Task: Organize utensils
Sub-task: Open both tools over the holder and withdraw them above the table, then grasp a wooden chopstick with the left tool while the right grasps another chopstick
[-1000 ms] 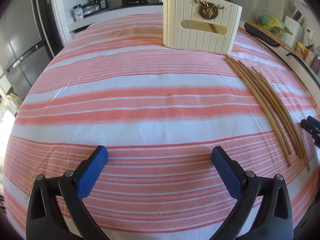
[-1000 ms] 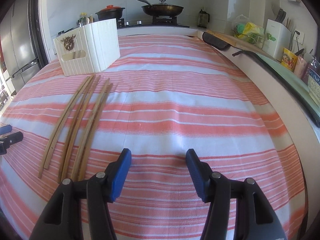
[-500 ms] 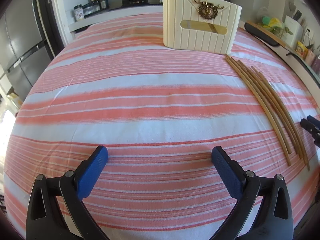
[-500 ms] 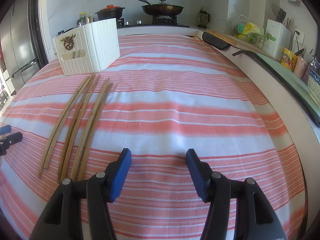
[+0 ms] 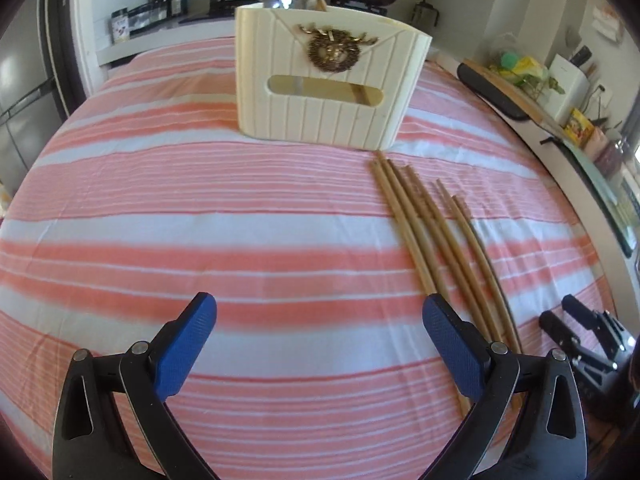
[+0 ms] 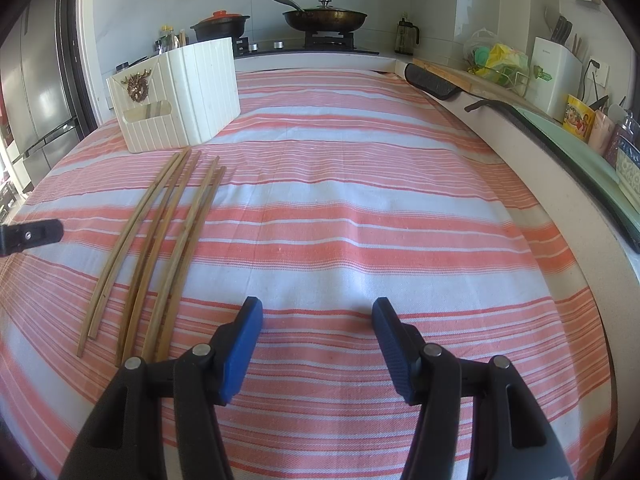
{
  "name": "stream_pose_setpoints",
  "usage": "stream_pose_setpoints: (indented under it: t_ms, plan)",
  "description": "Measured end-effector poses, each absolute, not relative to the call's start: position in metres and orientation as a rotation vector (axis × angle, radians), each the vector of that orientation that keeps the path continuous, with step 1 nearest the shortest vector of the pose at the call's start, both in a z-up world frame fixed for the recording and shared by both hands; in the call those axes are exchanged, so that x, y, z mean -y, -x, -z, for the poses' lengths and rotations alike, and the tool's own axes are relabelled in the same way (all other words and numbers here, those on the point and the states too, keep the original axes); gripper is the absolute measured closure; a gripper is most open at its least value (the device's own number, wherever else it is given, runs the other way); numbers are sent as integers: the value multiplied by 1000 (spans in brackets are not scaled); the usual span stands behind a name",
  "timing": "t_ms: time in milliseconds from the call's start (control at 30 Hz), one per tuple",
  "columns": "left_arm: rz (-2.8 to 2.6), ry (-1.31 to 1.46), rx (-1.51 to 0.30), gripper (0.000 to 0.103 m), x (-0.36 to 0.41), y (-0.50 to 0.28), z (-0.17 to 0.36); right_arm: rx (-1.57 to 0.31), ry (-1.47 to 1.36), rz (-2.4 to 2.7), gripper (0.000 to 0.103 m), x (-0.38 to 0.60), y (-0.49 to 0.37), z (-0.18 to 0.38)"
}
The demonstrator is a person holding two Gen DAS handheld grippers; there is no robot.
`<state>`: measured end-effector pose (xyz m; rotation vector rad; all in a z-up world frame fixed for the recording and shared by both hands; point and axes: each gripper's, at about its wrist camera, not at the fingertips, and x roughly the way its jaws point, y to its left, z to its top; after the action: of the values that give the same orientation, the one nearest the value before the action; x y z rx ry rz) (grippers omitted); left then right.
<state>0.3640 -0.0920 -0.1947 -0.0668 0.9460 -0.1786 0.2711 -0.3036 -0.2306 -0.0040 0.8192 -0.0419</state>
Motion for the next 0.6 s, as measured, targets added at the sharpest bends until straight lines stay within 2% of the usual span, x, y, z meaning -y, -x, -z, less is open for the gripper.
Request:
stream_pose_setpoints:
  t_ms: [200, 533, 600]
  plan:
    - [155, 35, -977, 1, 126, -380, 208, -819, 4, 42, 44, 304, -271, 231]
    - [99, -70, -977, 1, 131, -382, 216, -819, 3, 42, 44, 303, -271, 231]
    - [124, -70, -976, 11, 132, -382, 214, -820, 2, 42, 44, 304, -271, 231]
